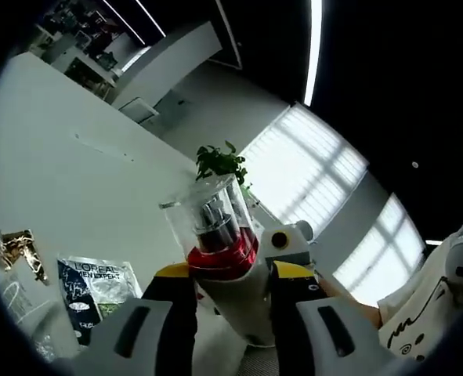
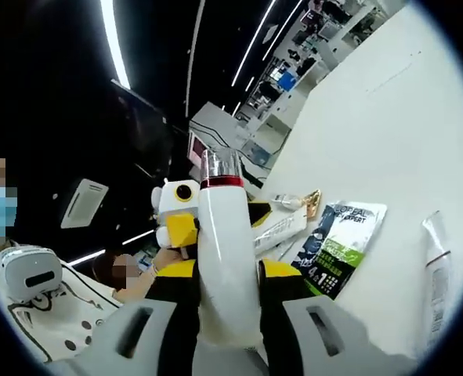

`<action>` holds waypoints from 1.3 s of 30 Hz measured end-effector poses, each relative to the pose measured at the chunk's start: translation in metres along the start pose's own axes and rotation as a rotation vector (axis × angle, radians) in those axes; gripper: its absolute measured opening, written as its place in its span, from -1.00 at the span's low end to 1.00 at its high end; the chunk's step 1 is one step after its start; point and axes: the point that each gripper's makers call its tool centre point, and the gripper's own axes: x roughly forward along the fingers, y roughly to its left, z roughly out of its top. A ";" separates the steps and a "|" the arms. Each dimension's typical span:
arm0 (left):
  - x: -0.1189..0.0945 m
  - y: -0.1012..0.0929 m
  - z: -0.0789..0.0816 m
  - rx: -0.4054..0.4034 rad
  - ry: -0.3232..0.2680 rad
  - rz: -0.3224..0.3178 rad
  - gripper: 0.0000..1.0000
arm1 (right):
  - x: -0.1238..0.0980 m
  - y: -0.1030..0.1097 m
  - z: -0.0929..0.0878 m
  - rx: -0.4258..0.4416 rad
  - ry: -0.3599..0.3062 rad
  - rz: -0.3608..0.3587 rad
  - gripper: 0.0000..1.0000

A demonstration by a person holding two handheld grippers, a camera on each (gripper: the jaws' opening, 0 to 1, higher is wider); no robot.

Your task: Arrange the skincare products in the storage area until every visible bottle or jar stands upright without overlapping.

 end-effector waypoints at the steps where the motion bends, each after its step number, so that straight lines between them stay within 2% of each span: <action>1: 0.000 0.000 0.000 0.001 0.000 0.002 -0.43 | 0.000 0.000 0.001 -0.007 0.000 -0.005 -0.43; 5: 0.000 -0.001 0.000 -0.019 0.010 0.005 -0.45 | -0.001 -0.001 0.001 -0.026 -0.001 -0.009 -0.42; 10: 0.005 -0.009 -0.005 0.011 0.029 0.027 -0.46 | -0.001 -0.005 0.000 -0.067 0.004 -0.041 -0.40; 14: 0.011 -0.017 -0.018 0.105 0.085 0.056 -0.46 | -0.001 -0.014 -0.007 -0.122 0.059 -0.101 -0.36; 19: 0.010 -0.002 -0.017 0.146 0.117 0.085 -0.47 | -0.003 -0.023 -0.011 -0.168 0.097 -0.157 -0.33; 23: 0.014 -0.004 -0.020 0.197 0.139 0.113 -0.47 | -0.005 -0.028 -0.012 -0.182 0.107 -0.177 -0.32; 28: 0.020 -0.002 -0.032 0.273 0.208 0.162 -0.48 | -0.008 -0.043 -0.016 -0.234 0.156 -0.250 -0.31; 30: 0.021 0.001 -0.035 0.306 0.232 0.175 -0.49 | -0.010 -0.049 -0.020 -0.264 0.188 -0.287 -0.31; 35: 0.025 0.020 -0.035 0.337 0.247 0.205 -0.50 | -0.017 -0.064 -0.022 -0.349 0.239 -0.384 -0.33; 39: 0.028 0.030 -0.040 0.399 0.292 0.229 -0.50 | -0.017 -0.069 -0.030 -0.353 0.276 -0.422 -0.33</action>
